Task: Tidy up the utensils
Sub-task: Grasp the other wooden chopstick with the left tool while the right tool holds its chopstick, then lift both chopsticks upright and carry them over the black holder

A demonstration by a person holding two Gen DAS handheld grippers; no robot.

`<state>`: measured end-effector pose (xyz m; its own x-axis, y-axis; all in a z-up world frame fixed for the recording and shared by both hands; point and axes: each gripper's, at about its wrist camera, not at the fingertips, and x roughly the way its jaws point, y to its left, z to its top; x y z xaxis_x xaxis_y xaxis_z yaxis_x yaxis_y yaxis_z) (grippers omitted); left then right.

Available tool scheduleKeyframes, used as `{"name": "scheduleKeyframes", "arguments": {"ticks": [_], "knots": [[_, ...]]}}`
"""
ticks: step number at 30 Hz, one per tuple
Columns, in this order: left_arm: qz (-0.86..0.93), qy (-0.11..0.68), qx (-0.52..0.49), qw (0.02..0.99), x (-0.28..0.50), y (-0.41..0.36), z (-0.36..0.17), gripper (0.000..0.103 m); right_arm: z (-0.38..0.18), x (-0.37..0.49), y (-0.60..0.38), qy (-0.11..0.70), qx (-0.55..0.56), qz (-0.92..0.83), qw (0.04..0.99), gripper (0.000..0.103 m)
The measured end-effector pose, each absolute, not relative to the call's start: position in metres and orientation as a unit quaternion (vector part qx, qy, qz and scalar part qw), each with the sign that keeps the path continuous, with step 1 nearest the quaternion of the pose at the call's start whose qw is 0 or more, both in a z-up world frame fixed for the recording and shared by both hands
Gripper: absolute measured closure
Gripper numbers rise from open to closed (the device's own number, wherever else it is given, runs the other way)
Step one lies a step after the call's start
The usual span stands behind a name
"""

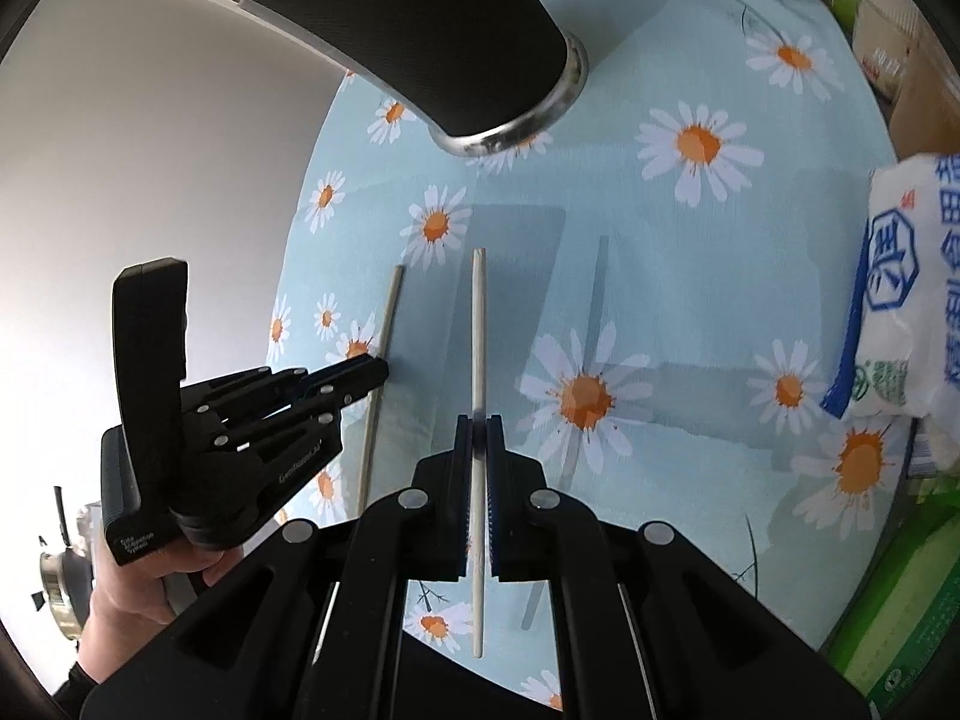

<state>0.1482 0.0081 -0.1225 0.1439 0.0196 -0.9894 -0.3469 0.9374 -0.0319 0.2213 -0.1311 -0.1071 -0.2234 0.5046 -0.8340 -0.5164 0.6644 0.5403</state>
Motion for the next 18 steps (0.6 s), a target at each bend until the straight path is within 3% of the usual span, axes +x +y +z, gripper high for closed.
{"name": "scheduleKeyframes", "arguments": {"ticks": [11,18], "knots": [[0.119,0.626,-0.171,0.751,0.136,0.020,-0.115,0.099,-0.098,0.223,-0.135,0.662,0.002,0.419,0.622,0.098],[0.092,0.574,-0.162,0.797,0.125,0.023,-0.080,0.099,-0.083,0.215,-0.127,0.622,-0.002,0.436,0.650,0.098]]}}
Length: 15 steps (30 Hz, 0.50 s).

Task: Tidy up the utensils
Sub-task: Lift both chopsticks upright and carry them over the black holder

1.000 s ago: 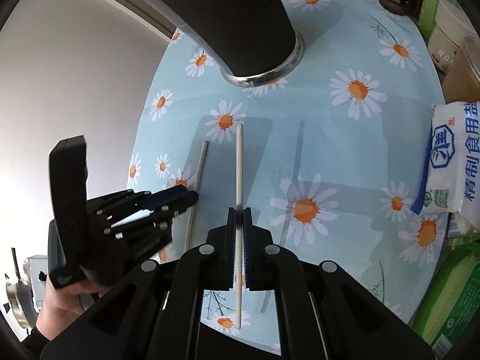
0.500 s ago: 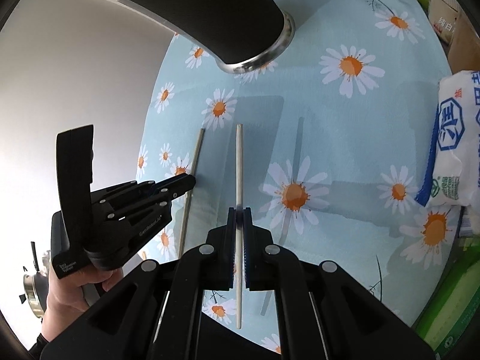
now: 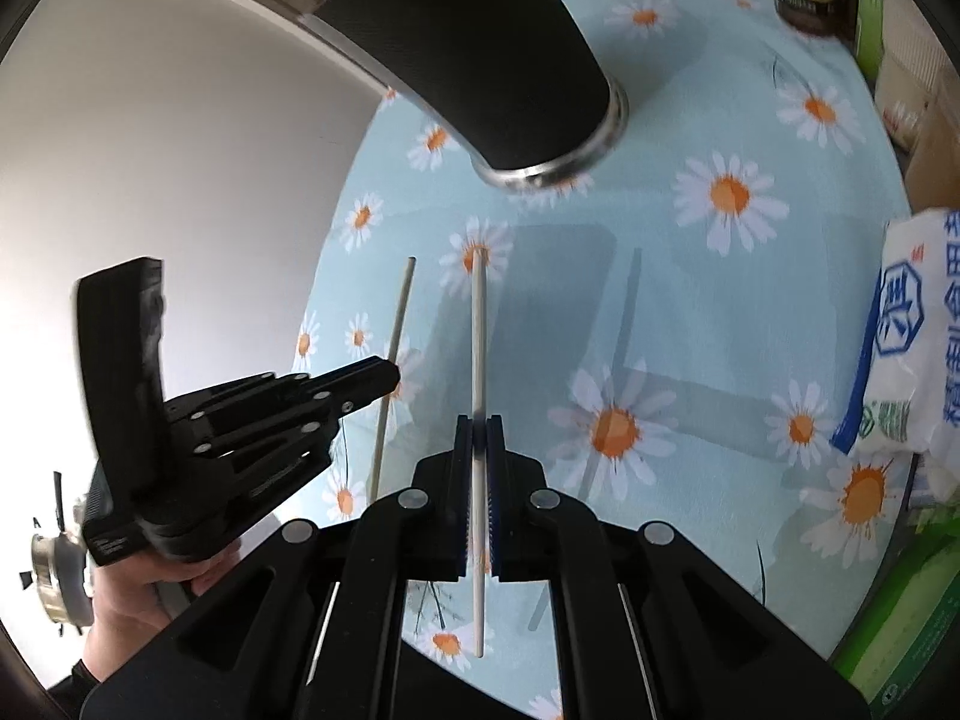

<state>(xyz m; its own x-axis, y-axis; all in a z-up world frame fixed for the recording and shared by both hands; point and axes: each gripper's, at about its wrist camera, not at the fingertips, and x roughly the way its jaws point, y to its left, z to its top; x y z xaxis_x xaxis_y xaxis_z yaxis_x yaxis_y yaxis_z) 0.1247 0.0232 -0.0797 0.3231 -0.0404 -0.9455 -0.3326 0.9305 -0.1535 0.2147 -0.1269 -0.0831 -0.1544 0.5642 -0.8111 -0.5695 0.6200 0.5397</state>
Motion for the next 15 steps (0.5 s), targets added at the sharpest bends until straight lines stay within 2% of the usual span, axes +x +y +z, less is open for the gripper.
{"name": "scheduleKeyframes", "arguments": {"ticks": [15], "knots": [[0.013,0.420,-0.148,0.895,0.108,0.029,-0.008,0.099,-0.034,0.193,-0.118,0.491,0.027,0.448,0.747,0.098]]}}
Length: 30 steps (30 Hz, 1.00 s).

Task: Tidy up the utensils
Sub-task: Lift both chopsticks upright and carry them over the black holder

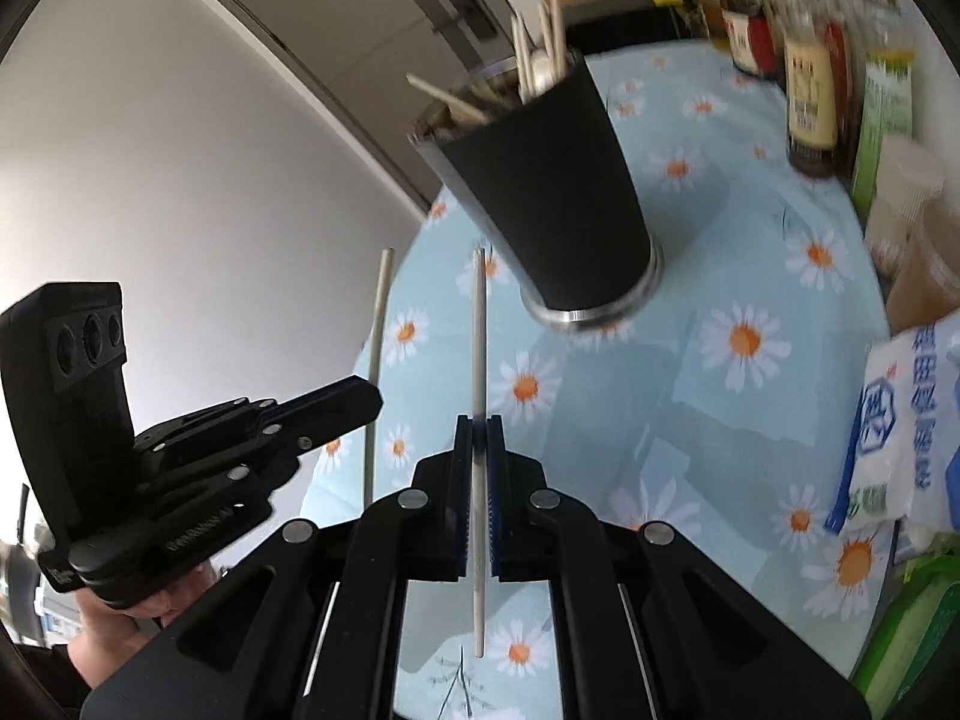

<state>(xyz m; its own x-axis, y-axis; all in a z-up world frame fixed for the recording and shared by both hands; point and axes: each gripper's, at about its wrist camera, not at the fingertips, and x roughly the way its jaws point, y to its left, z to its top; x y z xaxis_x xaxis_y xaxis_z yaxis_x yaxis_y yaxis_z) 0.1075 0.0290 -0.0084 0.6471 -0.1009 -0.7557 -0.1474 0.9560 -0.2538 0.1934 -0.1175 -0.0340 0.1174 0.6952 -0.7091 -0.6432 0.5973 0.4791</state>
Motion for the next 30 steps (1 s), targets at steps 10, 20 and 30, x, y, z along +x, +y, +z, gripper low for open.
{"name": "scheduleKeyframes", "arguments": {"ticks": [10,20,30], "knots": [[-0.026,0.312,-0.145,0.939,0.106,0.049,0.032,0.099,0.015,0.189,-0.116,0.365,0.051,0.468,0.803,0.098],[-0.046,0.224,-0.152,0.961,0.120,0.073,0.072,0.099,0.061,0.199,-0.109,0.271,0.074,0.461,0.842,0.098],[-0.050,0.165,-0.160,0.972,0.148,0.092,0.102,0.099,0.104,0.229,-0.097,0.212,0.102,0.464,0.854,0.098]]}}
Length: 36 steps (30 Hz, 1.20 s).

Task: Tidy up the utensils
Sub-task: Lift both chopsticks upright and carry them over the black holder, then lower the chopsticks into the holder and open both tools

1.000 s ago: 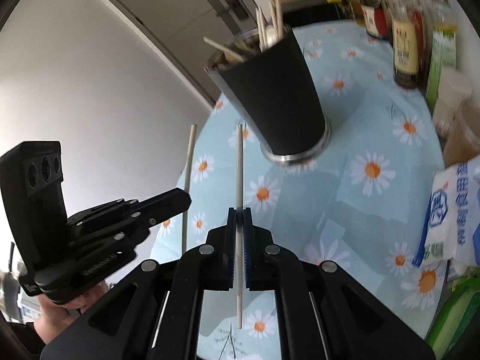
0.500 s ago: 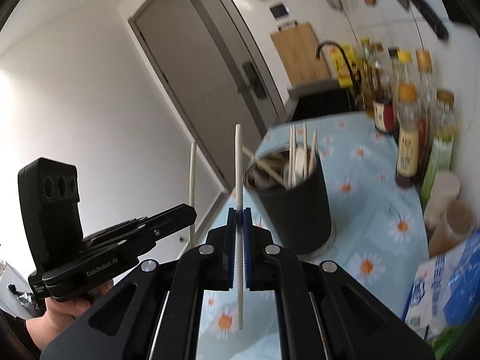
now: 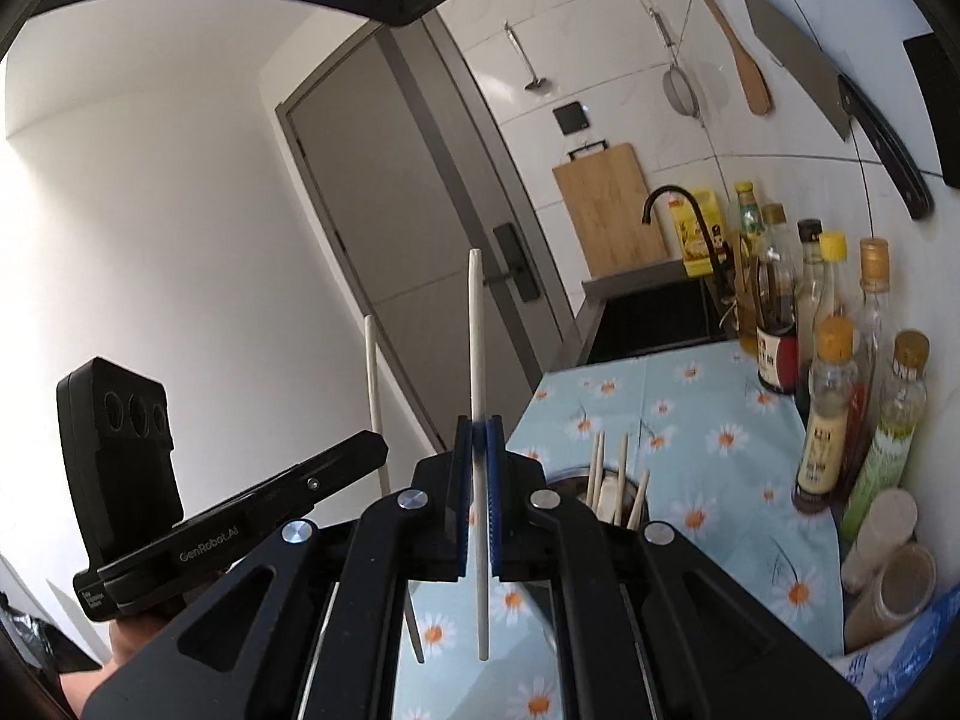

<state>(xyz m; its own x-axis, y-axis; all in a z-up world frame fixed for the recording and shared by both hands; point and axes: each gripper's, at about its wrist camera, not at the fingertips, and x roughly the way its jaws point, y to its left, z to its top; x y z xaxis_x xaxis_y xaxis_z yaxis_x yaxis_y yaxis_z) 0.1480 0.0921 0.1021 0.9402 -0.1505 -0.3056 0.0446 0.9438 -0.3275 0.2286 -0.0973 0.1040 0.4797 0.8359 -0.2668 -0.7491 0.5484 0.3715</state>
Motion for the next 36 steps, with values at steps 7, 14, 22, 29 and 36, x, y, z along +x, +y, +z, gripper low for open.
{"name": "scheduleKeyframes", "arguments": {"ticks": [7,14,22,29,36], "knots": [[-0.062,0.124,-0.159,0.977,0.168,0.096,0.113,0.099,0.107,0.259,-0.093,0.200,0.131,0.452,0.859,0.098],[-0.060,0.103,-0.160,0.980,0.187,0.103,0.119,0.099,0.108,0.279,-0.089,0.199,0.143,0.442,0.863,0.098],[-0.060,0.111,-0.153,0.980,0.205,0.107,0.109,0.099,0.096,0.292,-0.075,0.212,0.131,0.430,0.868,0.098],[-0.041,0.160,-0.154,0.974,0.216,0.115,0.086,0.087,0.079,0.299,-0.069,0.245,0.133,0.417,0.865,0.079],[-0.053,0.166,-0.161,0.972,0.204,0.117,0.084,0.068,0.081,0.290,-0.078,0.245,0.136,0.413,0.866,0.079]]}}
